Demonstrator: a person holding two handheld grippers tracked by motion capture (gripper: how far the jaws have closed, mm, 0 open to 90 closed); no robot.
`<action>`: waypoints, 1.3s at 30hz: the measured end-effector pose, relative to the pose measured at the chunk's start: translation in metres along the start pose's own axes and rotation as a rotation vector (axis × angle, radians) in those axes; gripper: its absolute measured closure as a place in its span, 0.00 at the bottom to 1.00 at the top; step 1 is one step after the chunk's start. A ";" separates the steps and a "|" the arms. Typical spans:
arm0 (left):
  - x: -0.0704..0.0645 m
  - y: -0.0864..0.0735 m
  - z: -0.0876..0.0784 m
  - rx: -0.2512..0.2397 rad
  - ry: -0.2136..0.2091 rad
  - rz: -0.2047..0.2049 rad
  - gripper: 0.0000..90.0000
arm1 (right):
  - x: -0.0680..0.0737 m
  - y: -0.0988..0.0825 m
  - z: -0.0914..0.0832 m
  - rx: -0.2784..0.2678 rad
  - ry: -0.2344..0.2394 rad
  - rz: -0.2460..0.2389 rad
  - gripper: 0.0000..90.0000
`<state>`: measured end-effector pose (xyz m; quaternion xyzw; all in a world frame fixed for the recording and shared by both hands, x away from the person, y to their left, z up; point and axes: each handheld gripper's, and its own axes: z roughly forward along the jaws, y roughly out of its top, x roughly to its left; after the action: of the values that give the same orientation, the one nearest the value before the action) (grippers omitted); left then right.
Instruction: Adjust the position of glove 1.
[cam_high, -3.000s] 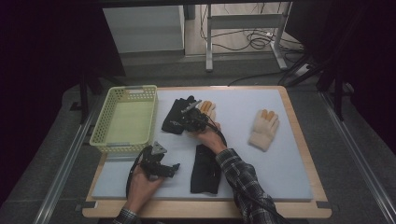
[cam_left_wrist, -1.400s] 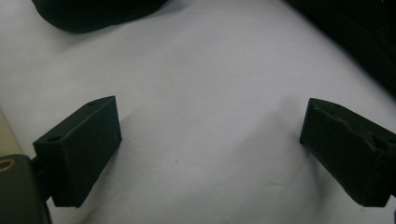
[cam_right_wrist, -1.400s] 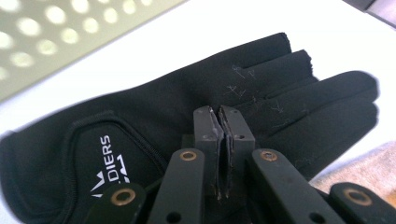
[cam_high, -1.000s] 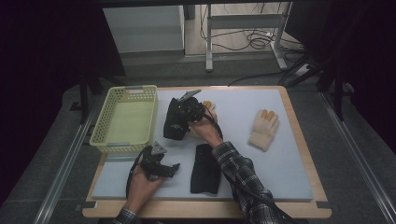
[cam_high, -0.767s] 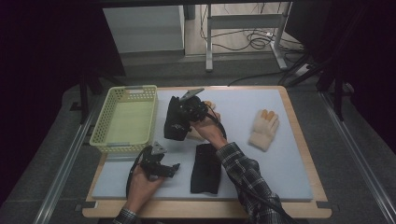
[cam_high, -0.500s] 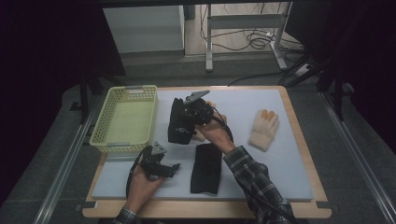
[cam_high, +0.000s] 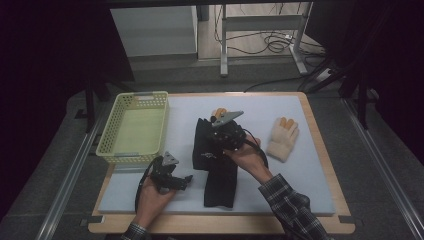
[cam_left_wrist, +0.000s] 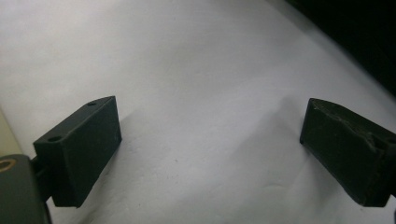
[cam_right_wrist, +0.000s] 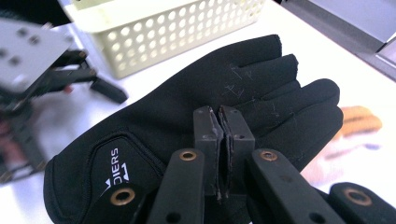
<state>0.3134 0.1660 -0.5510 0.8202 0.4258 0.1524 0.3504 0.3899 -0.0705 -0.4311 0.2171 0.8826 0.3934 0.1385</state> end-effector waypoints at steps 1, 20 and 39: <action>0.000 0.000 0.000 0.001 0.000 0.000 0.06 | 0.004 -0.007 -0.007 0.003 0.001 0.003 0.95; 0.000 0.000 0.000 0.005 -0.001 0.003 0.06 | 0.048 -0.065 -0.045 0.042 -0.019 0.026 0.94; 0.000 0.000 0.000 0.003 0.000 0.002 0.06 | 0.053 -0.096 -0.003 0.077 -0.030 0.051 0.69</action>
<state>0.3133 0.1662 -0.5509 0.8212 0.4251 0.1522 0.3490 0.3162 -0.1037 -0.5050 0.2504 0.8890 0.3595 0.1331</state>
